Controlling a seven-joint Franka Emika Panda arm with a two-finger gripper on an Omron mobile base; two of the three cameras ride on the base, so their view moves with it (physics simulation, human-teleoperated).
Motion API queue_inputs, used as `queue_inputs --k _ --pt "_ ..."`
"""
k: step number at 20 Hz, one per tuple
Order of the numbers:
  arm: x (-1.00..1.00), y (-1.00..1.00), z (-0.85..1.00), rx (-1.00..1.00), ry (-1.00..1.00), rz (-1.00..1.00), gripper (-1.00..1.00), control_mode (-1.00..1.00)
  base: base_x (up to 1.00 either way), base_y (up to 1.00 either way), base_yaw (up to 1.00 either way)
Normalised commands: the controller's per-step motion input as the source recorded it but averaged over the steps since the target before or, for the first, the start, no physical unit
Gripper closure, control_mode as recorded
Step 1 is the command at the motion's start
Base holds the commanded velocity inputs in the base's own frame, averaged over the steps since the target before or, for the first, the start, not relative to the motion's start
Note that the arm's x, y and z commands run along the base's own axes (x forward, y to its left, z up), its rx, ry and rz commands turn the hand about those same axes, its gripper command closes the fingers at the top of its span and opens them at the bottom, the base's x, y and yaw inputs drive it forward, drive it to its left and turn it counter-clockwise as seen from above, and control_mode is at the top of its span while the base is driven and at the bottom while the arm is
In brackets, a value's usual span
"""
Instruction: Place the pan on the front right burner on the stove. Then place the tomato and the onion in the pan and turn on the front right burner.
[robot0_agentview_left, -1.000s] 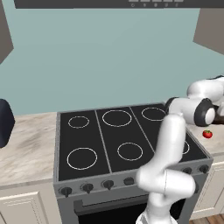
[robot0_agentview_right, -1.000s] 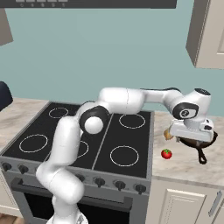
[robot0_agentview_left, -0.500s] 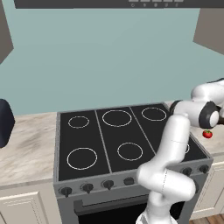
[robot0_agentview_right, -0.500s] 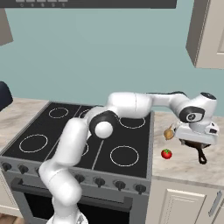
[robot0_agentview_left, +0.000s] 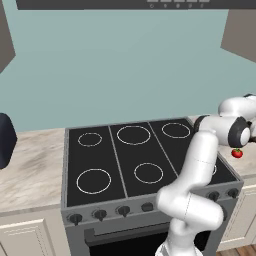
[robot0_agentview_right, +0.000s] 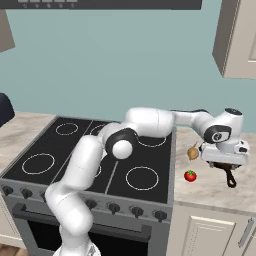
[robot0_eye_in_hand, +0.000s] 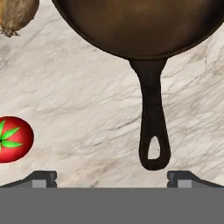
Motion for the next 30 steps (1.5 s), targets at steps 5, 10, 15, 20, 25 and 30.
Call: queue_inputs --k 5,10,15,20,25,30 --pt "0.18 -0.13 -0.25 0.0 0.0 0.02 -1.0 -1.0 0.0 0.0 0.0" --pt "0.1 -0.25 -0.18 -0.02 0.0 0.0 -1.0 -1.0 0.0 0.0 0.0" --pt "0.12 -0.24 -0.19 0.0 0.0 0.0 -1.0 -1.0 0.0 0.0 0.0" --pt "0.17 -0.25 -0.17 0.0 0.0 0.0 -1.0 -1.0 0.0 0.0 0.0" --pt "0.16 -0.24 -0.17 0.0 0.0 0.01 -1.0 -1.0 0.0 0.0 0.0" --pt "0.07 -0.11 -0.23 0.02 0.08 0.02 -1.0 -1.0 0.0 0.0 0.0"
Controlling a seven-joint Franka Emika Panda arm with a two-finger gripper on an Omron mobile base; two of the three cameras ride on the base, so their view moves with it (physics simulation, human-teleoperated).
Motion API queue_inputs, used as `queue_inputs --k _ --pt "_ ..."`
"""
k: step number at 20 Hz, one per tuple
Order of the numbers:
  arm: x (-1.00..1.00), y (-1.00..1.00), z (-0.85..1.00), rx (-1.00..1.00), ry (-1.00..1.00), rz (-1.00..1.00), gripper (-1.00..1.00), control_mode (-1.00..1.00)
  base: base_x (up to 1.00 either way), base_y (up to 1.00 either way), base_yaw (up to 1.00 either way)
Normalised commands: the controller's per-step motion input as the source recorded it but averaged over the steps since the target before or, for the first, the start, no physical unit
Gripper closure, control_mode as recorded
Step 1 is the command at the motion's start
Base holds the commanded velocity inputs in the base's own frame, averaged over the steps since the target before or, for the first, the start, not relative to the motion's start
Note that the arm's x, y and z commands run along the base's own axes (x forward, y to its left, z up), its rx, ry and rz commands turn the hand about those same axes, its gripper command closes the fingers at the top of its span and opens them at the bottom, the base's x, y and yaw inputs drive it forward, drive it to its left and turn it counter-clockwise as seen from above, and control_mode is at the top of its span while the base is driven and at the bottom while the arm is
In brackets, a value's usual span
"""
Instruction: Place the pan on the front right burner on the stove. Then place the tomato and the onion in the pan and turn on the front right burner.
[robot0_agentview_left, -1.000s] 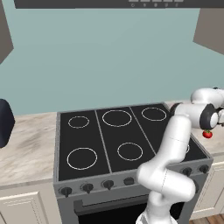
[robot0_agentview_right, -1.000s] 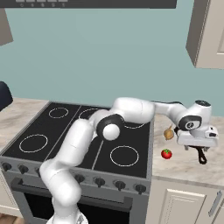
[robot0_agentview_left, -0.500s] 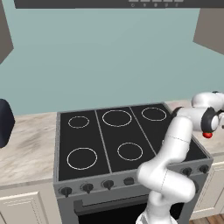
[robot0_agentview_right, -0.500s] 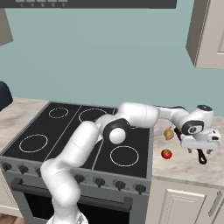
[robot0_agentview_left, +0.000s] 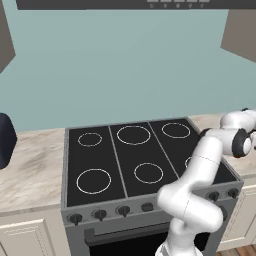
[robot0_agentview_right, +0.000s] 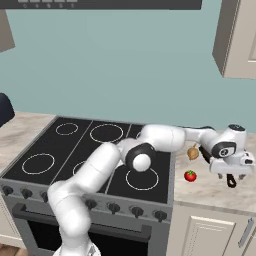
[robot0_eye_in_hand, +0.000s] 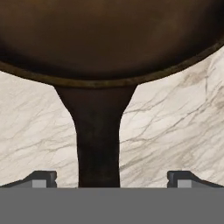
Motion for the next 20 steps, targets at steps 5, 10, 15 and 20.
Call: queue_inputs --k 5,10,15,20 --pt "0.0 0.02 -0.28 0.1 0.18 0.04 1.0 -1.0 0.0 0.0 0.0" --pt "-0.03 0.01 -0.02 0.02 0.02 0.05 1.0 -1.0 0.0 0.0 0.0" --pt "-0.15 0.01 0.29 0.0 -0.01 0.05 1.0 -1.0 0.0 0.0 0.0" --pt "-0.31 0.06 0.51 0.0 -0.11 0.07 1.0 -1.0 0.0 0.0 0.0"
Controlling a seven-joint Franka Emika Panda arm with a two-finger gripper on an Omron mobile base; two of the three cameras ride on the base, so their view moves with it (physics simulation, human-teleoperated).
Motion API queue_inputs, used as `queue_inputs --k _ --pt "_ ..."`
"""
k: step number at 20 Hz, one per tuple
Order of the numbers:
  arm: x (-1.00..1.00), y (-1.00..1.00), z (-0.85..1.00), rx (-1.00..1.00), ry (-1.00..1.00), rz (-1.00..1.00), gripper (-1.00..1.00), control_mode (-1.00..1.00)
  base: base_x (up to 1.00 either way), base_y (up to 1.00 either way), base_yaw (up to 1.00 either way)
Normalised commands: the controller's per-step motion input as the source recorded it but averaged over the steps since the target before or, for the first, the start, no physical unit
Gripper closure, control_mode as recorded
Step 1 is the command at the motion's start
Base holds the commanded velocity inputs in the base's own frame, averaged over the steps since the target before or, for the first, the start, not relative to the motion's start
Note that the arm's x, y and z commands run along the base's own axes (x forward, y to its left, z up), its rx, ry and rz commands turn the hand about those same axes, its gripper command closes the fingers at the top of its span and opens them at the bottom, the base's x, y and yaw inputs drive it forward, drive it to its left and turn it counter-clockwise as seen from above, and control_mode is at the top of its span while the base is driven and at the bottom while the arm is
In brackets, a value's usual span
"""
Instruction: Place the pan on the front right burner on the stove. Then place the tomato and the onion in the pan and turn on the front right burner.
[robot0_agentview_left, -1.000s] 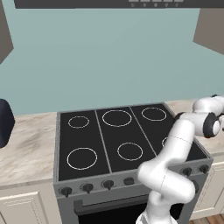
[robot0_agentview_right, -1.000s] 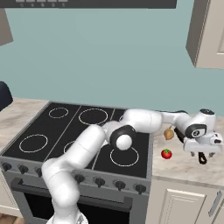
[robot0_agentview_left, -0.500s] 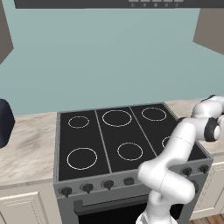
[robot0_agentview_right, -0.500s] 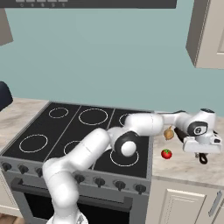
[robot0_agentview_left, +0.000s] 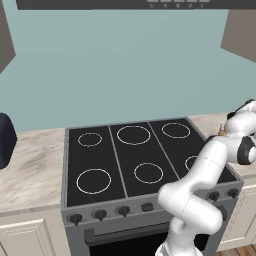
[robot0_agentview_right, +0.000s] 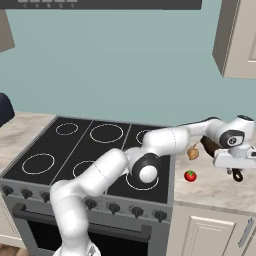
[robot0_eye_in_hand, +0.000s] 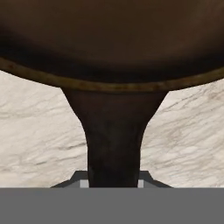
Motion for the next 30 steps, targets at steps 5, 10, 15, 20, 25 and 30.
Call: queue_inputs --k 5,10,15,20,25,30 --pt "-0.41 0.39 0.39 0.0 -0.12 0.05 1.0 -1.0 0.0 0.0 0.0" --pt "-0.51 0.8 0.33 0.0 -0.13 0.03 1.0 -1.0 0.0 0.0 0.0" --pt "-0.46 0.99 0.25 0.0 -0.12 0.01 1.0 -1.0 0.0 0.0 0.0" --pt "-0.44 1.0 0.17 0.0 -0.14 0.0 1.0 -1.0 0.0 0.0 0.0" --pt "-0.38 1.0 0.1 -0.03 -0.14 0.0 1.0 -1.0 0.0 0.0 0.0" --pt "-0.21 1.0 0.03 -0.08 -0.14 0.0 1.0 -1.0 0.0 0.0 0.0"
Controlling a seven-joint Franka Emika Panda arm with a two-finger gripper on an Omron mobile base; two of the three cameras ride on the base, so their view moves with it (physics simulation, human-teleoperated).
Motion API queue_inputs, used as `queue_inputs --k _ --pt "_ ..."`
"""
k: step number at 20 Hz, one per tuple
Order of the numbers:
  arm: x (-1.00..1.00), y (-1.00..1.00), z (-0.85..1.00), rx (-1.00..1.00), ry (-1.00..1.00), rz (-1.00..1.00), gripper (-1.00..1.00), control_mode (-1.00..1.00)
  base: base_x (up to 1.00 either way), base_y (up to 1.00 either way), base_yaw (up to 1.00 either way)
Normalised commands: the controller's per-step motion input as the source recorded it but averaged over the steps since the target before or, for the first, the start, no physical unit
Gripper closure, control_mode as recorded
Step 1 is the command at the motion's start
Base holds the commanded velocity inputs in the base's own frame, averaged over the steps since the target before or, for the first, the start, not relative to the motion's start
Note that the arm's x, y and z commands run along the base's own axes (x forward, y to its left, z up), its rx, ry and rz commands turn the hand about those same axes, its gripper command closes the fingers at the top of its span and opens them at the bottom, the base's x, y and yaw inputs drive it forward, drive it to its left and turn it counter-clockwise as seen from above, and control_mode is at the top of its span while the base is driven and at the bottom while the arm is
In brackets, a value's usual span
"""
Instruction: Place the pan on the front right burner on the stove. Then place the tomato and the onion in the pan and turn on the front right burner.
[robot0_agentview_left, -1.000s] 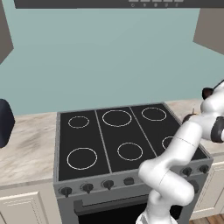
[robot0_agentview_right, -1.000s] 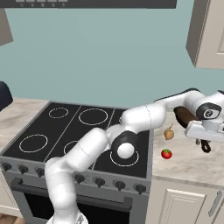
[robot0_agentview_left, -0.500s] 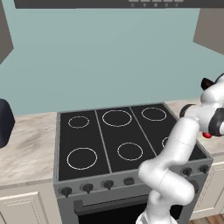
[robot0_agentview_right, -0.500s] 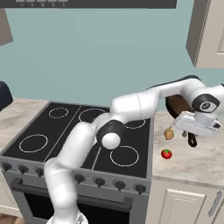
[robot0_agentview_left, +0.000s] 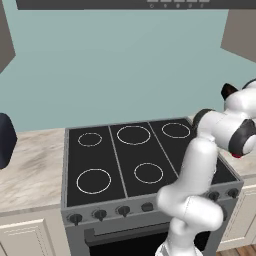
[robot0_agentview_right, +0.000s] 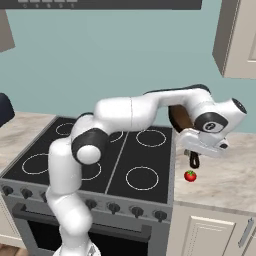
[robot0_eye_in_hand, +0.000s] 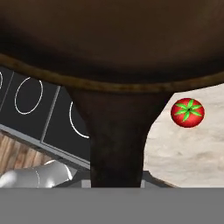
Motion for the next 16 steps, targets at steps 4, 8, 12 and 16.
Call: queue_inputs --k 4,8,12,16 --pt "-0.03 1.0 0.01 -0.18 -0.15 0.03 1.0 -1.0 0.0 0.0 0.0" --pt "0.0 0.89 0.01 -0.26 -0.12 0.03 1.0 -1.0 0.0 0.0 0.0" --pt "0.0 0.79 0.01 -0.29 -0.02 -0.01 1.0 -1.0 0.0 0.0 0.0" --pt "0.0 0.89 0.0 -0.17 0.0 -0.2 1.0 -1.0 0.0 0.0 0.0"
